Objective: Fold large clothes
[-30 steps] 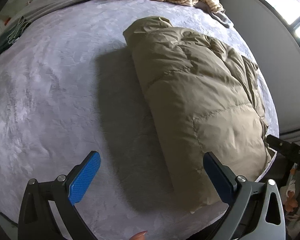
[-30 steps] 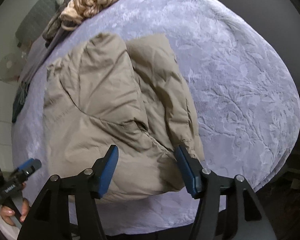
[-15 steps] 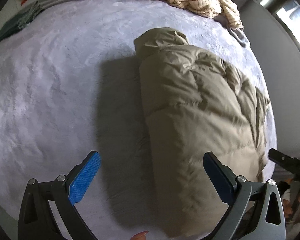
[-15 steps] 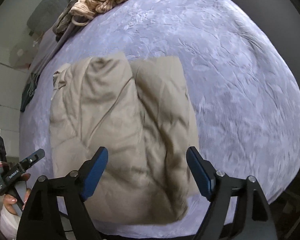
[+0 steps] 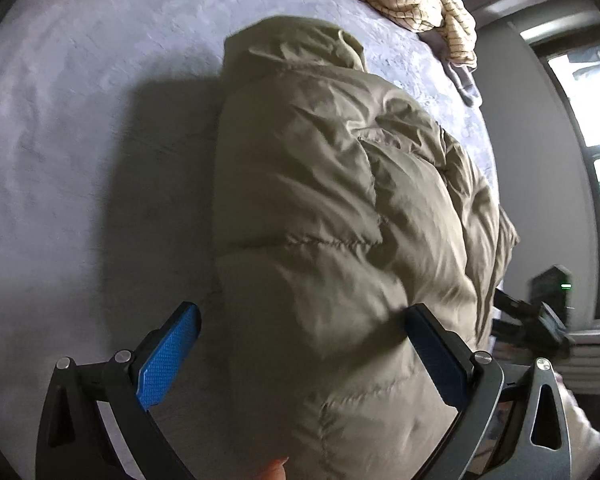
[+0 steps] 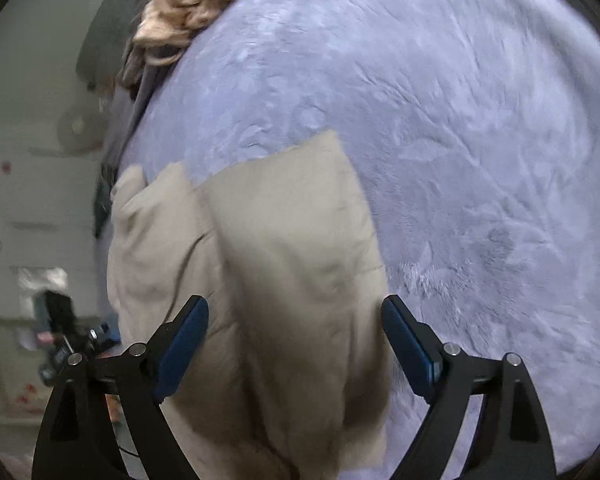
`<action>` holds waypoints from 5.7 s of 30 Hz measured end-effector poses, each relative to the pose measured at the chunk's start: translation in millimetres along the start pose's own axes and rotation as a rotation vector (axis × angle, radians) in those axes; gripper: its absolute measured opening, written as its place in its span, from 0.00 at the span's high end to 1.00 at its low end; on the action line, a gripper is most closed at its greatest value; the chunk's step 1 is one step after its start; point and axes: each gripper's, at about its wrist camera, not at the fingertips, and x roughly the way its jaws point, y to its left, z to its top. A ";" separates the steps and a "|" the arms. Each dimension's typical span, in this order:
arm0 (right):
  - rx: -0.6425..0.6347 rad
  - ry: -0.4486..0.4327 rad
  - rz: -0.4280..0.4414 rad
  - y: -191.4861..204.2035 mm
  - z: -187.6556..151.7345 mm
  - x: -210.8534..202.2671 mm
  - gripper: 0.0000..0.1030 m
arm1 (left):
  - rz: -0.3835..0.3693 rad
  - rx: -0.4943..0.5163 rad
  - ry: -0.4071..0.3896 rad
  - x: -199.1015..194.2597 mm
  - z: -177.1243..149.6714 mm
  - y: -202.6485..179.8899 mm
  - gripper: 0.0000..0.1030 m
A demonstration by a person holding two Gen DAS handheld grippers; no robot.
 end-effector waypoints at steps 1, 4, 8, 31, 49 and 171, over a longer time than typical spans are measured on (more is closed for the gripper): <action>0.033 0.004 0.035 -8.6 2.7 5.1 0.13 | -0.026 -0.003 0.007 3.2 1.9 1.5 0.00; 0.112 0.011 0.102 -30.2 8.0 20.7 0.00 | -0.091 -0.024 0.034 14.3 6.8 6.1 0.00; 0.198 0.018 0.249 -44.8 12.1 36.5 0.00 | -0.124 -0.049 0.049 24.4 11.9 11.6 0.00; -0.026 0.211 0.162 27.0 31.6 101.6 0.02 | -0.318 -0.024 0.182 68.1 28.5 29.1 0.03; -0.157 0.044 0.237 167.3 128.3 104.3 0.59 | -0.249 0.164 -0.113 -37.1 161.7 20.9 0.29; -0.544 -0.396 -0.453 309.1 -86.7 -22.2 0.12 | 0.533 0.153 -0.465 -211.6 -11.0 -50.6 0.00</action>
